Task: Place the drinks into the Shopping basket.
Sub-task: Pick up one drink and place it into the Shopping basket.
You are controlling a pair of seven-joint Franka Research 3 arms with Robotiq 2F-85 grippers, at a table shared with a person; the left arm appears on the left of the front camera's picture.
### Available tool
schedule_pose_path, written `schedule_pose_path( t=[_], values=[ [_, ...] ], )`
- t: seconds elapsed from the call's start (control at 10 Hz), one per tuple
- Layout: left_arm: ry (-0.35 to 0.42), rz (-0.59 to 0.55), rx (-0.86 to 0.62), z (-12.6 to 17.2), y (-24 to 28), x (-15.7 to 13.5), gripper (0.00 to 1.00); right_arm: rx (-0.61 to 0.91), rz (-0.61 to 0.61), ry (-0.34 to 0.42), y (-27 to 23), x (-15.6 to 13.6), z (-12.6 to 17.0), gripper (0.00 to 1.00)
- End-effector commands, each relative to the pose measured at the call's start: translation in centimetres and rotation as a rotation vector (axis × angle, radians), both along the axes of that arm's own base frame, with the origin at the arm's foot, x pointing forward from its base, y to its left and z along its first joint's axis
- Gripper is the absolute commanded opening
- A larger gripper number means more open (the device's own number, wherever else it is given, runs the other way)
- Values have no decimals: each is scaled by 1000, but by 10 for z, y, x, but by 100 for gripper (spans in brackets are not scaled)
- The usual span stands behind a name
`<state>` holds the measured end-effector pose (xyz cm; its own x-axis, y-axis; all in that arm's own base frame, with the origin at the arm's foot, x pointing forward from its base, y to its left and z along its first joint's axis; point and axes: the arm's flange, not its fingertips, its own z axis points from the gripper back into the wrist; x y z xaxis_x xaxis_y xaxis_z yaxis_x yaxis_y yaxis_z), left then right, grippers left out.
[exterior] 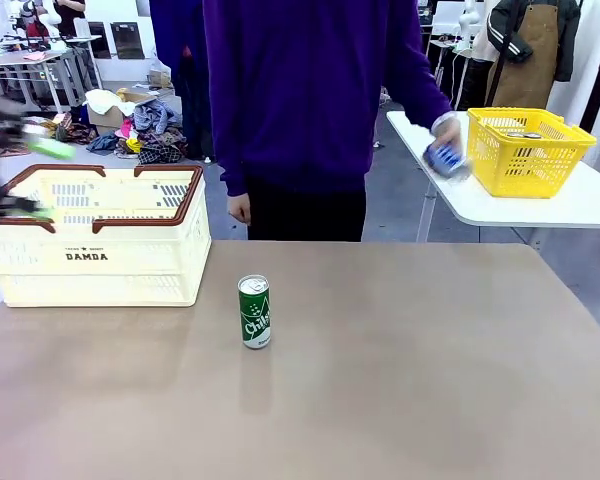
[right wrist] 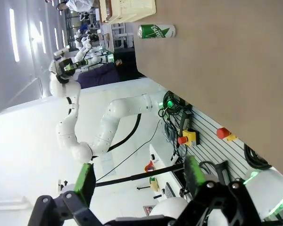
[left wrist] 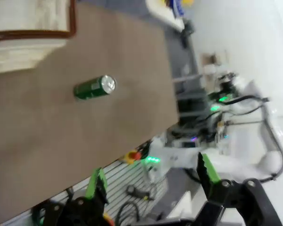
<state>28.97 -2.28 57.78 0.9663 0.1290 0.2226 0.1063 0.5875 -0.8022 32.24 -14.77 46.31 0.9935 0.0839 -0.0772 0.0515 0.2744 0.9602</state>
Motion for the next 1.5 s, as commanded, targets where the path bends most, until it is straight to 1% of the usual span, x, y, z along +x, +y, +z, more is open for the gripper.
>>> schedule_pose_path(
  t=[0.0, 0.1, 0.2, 0.3, 0.4, 0.5, 0.6, 0.7, 0.8, 0.9, 1.0, 1.1, 1.2, 1.3, 1.4],
  values=[
    [2, -11, 214, -11, -35, 49, 100, -5, -1, 18, -1, -2, 4, 100],
    [18, -63, 320, -25, -79, 65, 100, -5, -1, 18, -1, -2, 4, 100],
    [25, -141, 437, -43, -127, 81, 100, -5, -1, 18, -1, -2, 4, 100],
    [-7, -100, 526, -55, -151, 96, 100, -5, -1, 18, -1, -2, 4, 100],
    [20, -139, 371, -41, -128, 104, 100, -5, -1, 18, -1, -2, 4, 100],
    [50, -103, 212, -15, -66, 101, 100, -5, -1, 18, -1, -2, 4, 100],
    [64, -79, 118, 12, 19, 73, 100, -5, -1, 18, -1, -2, 4, 100],
    [63, -86, 16, 28, 92, 32, 100, -5, -1, 18, -1, -2, 4, 100],
    [43, -18, -56, 33, 151, -12, 100, -5, -1, 18, -1, -2, 4, 100],
    [8, 56, -126, 31, 193, -53, 100, -5, -1, 18, -1, -2, 4, 100],
    [-50, 142, -208, 23, 227, -91, 100, -5, -1, 18, -1, -2, 4, 100],
    [-102, 140, -294, 12, 247, -117, 100, -5, -1, 18, -1, -2, 4, 100],
    [-87, 213, -340, -5, 265, -130, 100, -5, -1, 18, -1, -2, 4, 100],
    [-74, 225, -406, -22, 277, -138, 100, -5, -1, 18, -1, -2, 4, 100],
    [-54, 265, -425, -37, 286, -140, 100, -5, -1, 18, -1, -2, 4, 100]
  ],
)
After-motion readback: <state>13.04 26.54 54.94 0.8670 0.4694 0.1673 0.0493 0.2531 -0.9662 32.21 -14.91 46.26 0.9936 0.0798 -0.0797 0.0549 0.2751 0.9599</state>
